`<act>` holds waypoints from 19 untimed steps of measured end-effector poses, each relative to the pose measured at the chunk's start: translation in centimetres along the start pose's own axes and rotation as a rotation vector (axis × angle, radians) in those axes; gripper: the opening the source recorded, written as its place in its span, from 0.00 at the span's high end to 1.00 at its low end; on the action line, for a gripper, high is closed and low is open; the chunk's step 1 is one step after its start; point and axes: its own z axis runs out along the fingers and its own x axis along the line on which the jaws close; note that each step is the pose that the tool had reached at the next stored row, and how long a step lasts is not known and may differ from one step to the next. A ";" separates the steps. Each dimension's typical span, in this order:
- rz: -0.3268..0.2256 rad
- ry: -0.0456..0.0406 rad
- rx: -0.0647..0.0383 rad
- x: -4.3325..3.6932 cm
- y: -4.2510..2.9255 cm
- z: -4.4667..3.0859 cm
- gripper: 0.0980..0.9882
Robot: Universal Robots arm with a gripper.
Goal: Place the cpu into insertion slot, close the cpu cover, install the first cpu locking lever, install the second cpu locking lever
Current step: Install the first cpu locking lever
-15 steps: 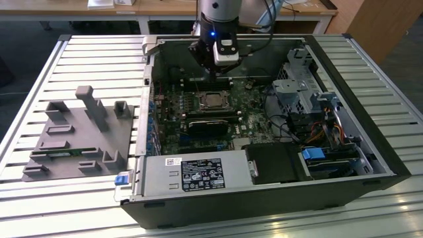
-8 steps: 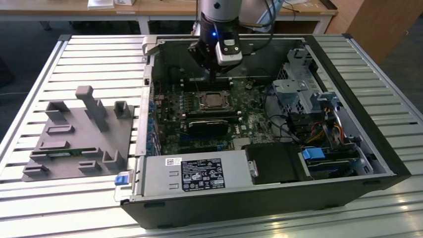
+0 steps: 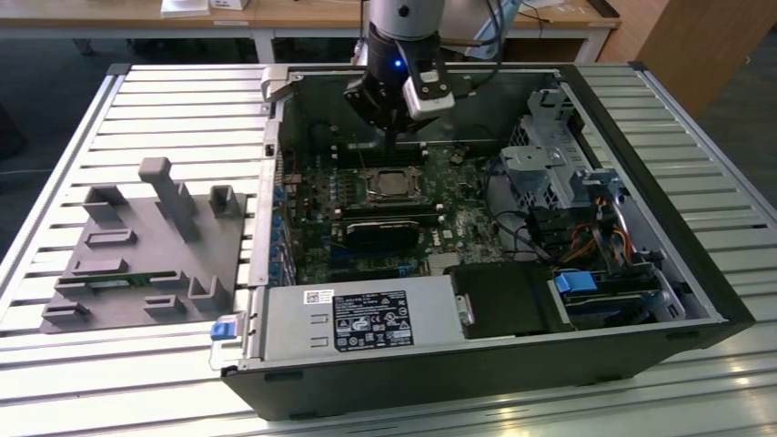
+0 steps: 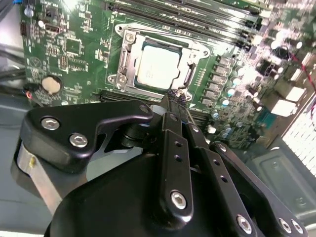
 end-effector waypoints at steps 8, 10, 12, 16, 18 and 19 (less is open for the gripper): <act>-0.079 0.0024 0.002 0.01 0.00 0.00 0.99; -0.083 0.0019 0.003 0.04 -0.01 0.00 0.99; -0.084 0.0012 0.002 0.16 -0.04 0.00 0.99; -0.085 -0.0017 0.002 0.75 -0.20 0.02 0.99; -0.085 -0.0037 0.001 1.13 -0.30 0.03 0.99; -0.085 -0.0046 0.001 1.28 -0.34 0.04 0.99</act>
